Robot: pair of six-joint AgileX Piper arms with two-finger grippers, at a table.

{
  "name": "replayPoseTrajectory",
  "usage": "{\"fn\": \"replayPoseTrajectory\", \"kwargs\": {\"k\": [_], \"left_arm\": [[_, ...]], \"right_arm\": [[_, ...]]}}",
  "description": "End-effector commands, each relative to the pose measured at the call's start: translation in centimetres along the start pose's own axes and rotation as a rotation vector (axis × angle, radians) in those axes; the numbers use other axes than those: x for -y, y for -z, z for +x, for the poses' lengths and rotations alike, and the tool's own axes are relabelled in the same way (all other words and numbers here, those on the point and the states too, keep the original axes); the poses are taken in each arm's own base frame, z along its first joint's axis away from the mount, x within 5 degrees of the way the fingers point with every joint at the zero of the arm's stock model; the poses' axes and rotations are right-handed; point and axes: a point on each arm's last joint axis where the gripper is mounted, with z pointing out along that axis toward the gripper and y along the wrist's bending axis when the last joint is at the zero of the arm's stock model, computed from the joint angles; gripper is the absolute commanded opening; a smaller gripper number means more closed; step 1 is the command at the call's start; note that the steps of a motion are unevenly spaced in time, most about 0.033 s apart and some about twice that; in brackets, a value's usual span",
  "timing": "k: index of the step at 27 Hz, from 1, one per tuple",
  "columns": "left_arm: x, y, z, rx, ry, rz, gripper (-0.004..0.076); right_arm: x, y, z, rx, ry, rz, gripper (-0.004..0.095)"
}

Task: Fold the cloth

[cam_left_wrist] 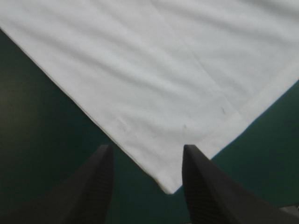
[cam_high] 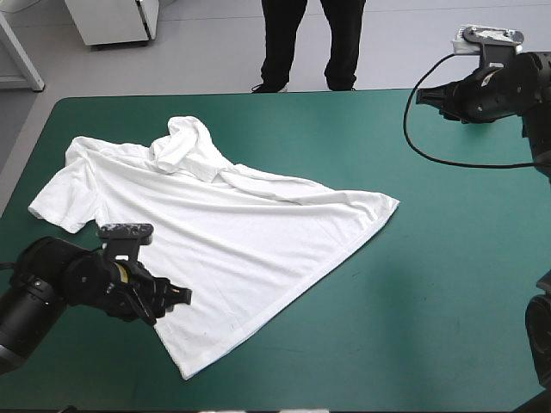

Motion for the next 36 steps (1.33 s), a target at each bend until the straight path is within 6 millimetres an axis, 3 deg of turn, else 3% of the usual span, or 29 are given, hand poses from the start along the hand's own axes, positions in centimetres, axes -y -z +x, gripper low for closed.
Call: {"fn": "replayPoseTrajectory", "kwargs": {"k": [1, 7, 11, 17, 22, 29, 33, 36], "left_arm": [[1.2, -0.7, 1.6, -0.074, -0.019, 0.018, 0.0336], [2.8, -4.4, 6.0, -0.222, -0.07, -0.054, 0.0336], [3.3, -5.9, 7.4, -0.238, -0.065, -0.067, 0.0336], [4.9, -7.8, 7.1, -0.207, -0.062, -0.051, 0.0336], [5.3, -10.1, 6.4, -0.241, -0.079, -0.161, 0.0336], [5.8, -12.1, 6.2, -0.253, -0.073, -0.175, 0.0326], [5.3, -13.5, 7.0, -0.287, -0.033, -0.205, 0.0181], [4.8, -14.2, 7.8, -0.303, -0.013, -0.192, -0.0021]], "right_arm": [[-0.2, 3.2, -0.8, 0.119, 0.002, -0.016, 0.0307], [-0.3, 3.2, -0.8, 0.119, -0.004, -0.033, 0.0307], [-0.4, 3.2, -0.8, 0.122, -0.008, -0.041, 0.0307], [-0.4, 3.2, -0.8, 0.122, -0.01, -0.046, 0.0307], [-0.5, 3.2, -0.8, 0.121, -0.011, -0.049, 0.0307], [-0.5, 3.3, -0.9, 0.125, -0.011, -0.05, 0.0307], [-0.5, 3.3, -0.9, 0.125, -0.014, -0.056, 0.0307], [-0.4, 3.2, -0.7, 0.111, -0.001, -0.043, 0.0307]]}}
